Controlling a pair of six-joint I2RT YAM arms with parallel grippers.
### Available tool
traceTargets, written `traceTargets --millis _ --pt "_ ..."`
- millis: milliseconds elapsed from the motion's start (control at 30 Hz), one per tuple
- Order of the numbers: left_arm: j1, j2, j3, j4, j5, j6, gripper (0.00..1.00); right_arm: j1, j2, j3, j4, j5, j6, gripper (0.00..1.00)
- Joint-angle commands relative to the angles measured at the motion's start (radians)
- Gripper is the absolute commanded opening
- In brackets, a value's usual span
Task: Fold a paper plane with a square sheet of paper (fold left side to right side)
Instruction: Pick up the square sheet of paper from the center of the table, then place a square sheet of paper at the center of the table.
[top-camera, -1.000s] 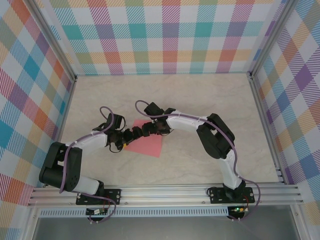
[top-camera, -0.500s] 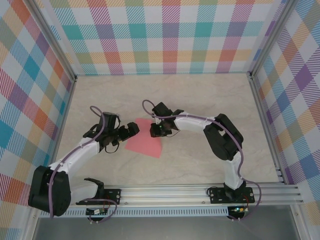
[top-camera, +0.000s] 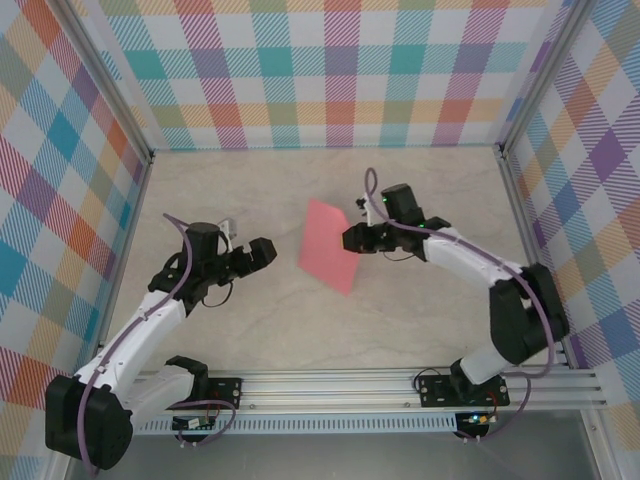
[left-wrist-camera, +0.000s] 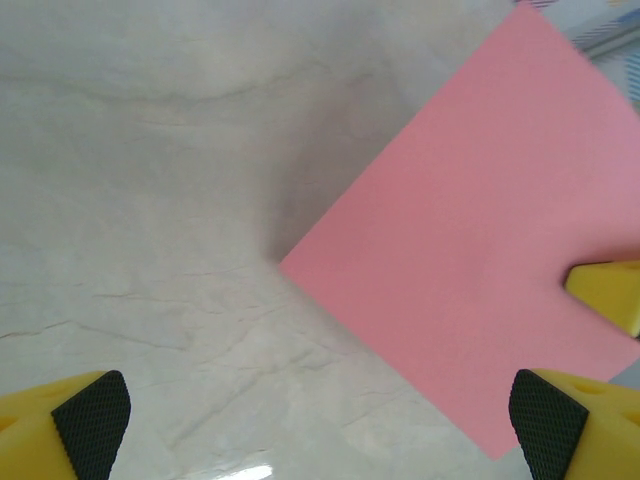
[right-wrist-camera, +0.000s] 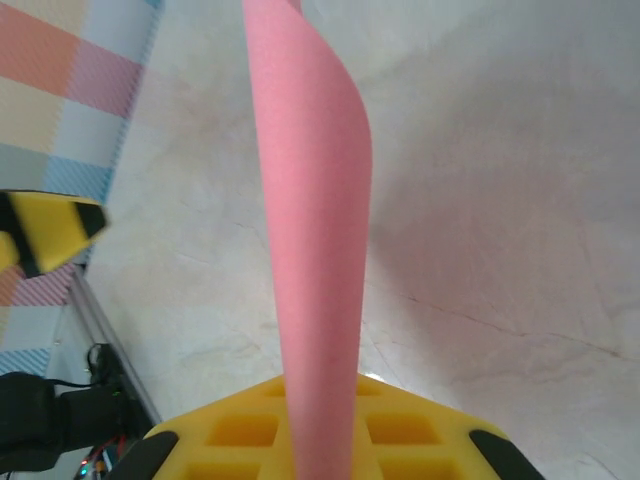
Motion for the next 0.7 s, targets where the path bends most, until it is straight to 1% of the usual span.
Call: traceTargets --millis 0,133,233,300,367,567,667 --pt "-0.002 -0.003 0.054 0.148 0.175 0.011 1.00 -0.043 -0.141 -0.001 -0.041 -0.140 -0.094 0.14" --pt "-0.003 0.037 0.101 0.283 0.352 0.016 1.00 -0.059 -0.248 0.050 -0.121 -0.229 -0.141 0.14" --pt "-0.007 0.072 0.154 0.349 0.457 0.022 1.00 -0.058 -0.291 0.095 -0.158 -0.295 -0.156 0.14" --pt "-0.012 0.096 0.195 0.352 0.498 0.042 1.00 -0.058 -0.309 0.122 -0.178 -0.321 -0.160 0.14" --pt "-0.019 0.118 0.233 0.336 0.514 0.064 1.00 -0.058 -0.316 0.144 -0.196 -0.336 -0.160 0.15" --pt "-0.046 0.192 0.289 0.350 0.571 0.066 1.00 -0.057 -0.326 0.160 -0.204 -0.401 -0.165 0.15" --pt "-0.080 0.212 0.298 0.360 0.608 0.069 0.96 -0.057 -0.321 0.153 -0.199 -0.397 -0.158 0.15"
